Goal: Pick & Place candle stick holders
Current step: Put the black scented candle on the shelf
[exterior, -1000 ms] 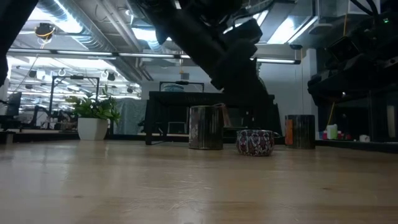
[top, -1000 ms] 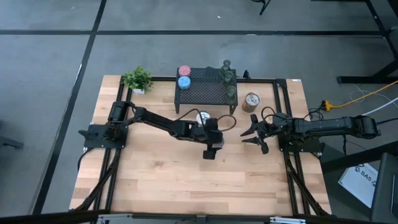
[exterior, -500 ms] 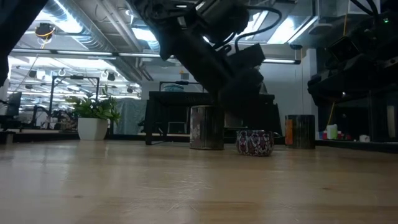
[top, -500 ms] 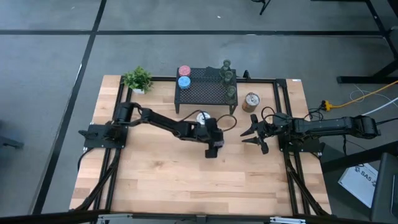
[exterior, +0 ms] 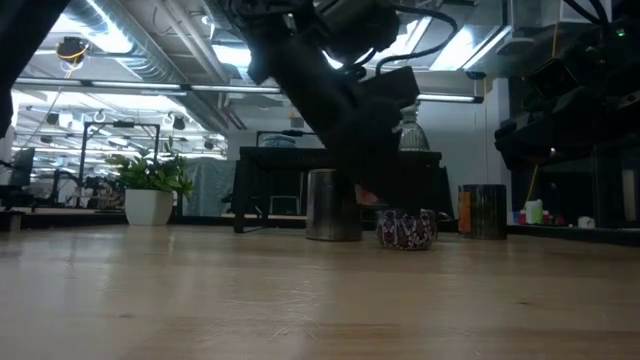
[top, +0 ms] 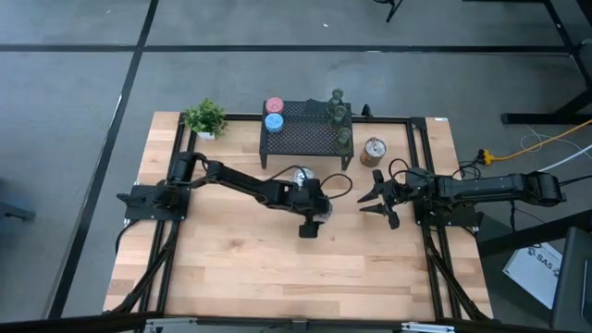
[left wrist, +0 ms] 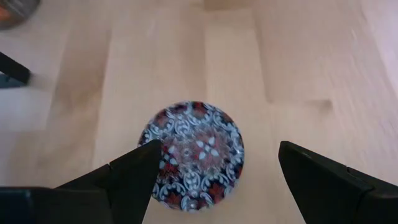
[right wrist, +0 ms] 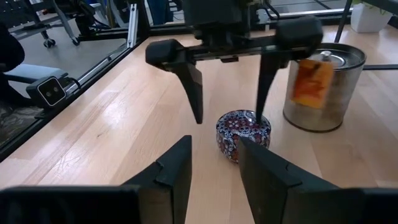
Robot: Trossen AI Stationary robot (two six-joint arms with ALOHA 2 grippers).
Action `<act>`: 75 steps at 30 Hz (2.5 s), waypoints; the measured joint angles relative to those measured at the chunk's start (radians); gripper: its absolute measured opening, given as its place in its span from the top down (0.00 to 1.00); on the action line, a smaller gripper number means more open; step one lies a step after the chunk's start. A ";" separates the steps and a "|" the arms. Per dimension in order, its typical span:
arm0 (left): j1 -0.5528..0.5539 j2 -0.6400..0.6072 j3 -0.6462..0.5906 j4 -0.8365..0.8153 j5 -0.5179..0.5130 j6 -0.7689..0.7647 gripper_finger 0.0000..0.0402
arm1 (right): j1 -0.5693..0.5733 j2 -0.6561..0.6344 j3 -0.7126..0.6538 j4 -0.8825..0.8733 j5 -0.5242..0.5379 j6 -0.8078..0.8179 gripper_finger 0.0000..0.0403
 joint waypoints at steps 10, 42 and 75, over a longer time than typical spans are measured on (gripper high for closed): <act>-0.012 -0.082 -0.005 -0.198 0.086 -0.019 0.20 | 0.000 0.000 0.000 0.000 0.000 0.000 0.67; -0.086 -0.323 -0.129 -0.705 -0.045 -0.089 0.20 | 0.000 0.000 0.000 0.000 0.000 0.000 0.67; -0.079 -0.431 -0.684 0.194 -0.089 -0.288 0.17 | 0.000 0.000 0.000 -0.002 0.000 0.000 0.67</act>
